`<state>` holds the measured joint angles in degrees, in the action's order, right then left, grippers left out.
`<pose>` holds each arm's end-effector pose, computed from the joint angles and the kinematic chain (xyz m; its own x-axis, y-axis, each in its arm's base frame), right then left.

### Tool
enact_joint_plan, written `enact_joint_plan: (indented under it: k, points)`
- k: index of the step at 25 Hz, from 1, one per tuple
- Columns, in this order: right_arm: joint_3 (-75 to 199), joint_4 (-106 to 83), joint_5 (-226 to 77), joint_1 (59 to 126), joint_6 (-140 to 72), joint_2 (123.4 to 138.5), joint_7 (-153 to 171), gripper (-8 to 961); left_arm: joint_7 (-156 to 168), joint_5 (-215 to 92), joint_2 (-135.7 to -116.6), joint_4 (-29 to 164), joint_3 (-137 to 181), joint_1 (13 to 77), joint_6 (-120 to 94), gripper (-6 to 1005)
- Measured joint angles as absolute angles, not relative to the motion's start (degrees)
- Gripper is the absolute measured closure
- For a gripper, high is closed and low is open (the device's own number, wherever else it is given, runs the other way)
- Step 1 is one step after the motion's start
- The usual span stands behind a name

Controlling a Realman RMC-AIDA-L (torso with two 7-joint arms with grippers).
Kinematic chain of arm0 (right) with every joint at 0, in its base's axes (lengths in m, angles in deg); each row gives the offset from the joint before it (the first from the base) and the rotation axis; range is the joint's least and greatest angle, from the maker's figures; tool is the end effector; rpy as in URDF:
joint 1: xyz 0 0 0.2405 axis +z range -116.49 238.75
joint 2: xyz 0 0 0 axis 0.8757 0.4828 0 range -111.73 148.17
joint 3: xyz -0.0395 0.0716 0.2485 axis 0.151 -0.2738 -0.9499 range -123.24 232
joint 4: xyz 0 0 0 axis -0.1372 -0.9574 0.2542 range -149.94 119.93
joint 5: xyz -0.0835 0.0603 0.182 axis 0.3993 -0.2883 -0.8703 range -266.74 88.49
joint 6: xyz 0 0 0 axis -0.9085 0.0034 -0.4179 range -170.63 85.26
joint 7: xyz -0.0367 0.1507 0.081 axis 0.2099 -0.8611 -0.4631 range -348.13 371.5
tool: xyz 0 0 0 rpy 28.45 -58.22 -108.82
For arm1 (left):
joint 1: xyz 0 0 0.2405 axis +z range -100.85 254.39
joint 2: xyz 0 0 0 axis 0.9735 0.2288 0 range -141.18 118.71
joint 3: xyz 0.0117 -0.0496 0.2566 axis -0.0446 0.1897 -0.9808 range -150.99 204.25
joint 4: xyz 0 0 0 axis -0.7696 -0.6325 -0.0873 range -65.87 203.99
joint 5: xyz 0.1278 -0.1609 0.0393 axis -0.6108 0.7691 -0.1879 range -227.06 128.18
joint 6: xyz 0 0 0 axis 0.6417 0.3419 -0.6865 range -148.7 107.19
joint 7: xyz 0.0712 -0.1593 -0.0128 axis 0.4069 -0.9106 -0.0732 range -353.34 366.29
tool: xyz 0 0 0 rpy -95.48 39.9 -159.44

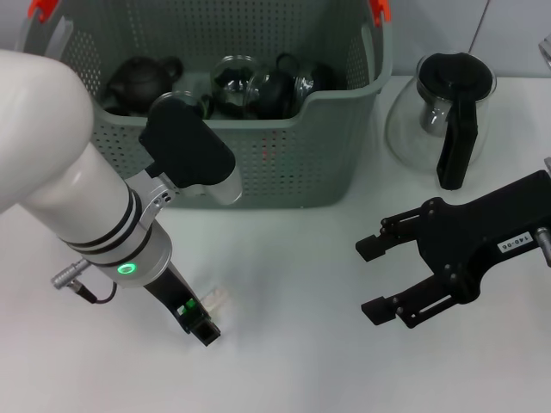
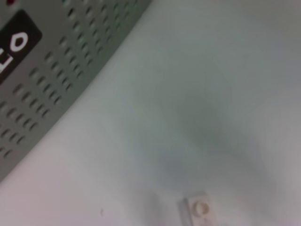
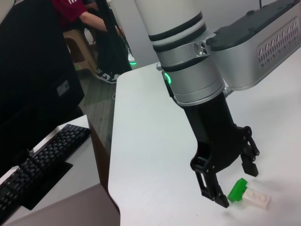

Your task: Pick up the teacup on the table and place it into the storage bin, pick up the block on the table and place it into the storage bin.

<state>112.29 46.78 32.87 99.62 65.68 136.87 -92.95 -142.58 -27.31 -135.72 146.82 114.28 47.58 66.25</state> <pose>0.1608 0.3252 -0.0179 0.9595 -0.2580 -0.1133 -0.2379 -0.9571 0.1653 -0.2133 0.3211 -0.0836 0.7027 0.6008 -0.3810 0.4466 -0.7894 -0.4212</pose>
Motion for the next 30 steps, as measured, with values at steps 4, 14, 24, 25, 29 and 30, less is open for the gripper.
enact_joint_plan:
  k: [4,14,24,25,29,30]
  points:
    - [112.3,46.8,32.9,99.6,65.7,136.88,-92.9,71,-142.7,-27.5,-135.77,146.8,114.0,47.4,66.1,148]
    - [112.3,46.8,32.9,99.5,65.5,136.87,-92.9,70,-143.9,-28.5,-135.74,146.3,112.2,47.3,65.0,210]
    - [112.3,46.7,32.9,99.5,65.3,136.87,-92.9,70,-144.4,-29.1,-135.78,146.5,111.5,46.9,65.4,399]
    - [112.3,46.7,32.9,99.5,65.2,136.87,-92.9,70,-144.4,-29.1,-135.78,146.5,111.5,46.8,65.5,426]
    - [112.3,46.7,32.9,99.5,65.2,136.81,-92.9,69,-144.3,-29.1,-135.69,146.6,111.4,46.8,65.6,533]
    - [112.3,46.7,32.9,99.5,65.2,136.81,-92.9,69,-144.3,-29.2,-135.65,146.8,111.4,46.7,65.7,560]
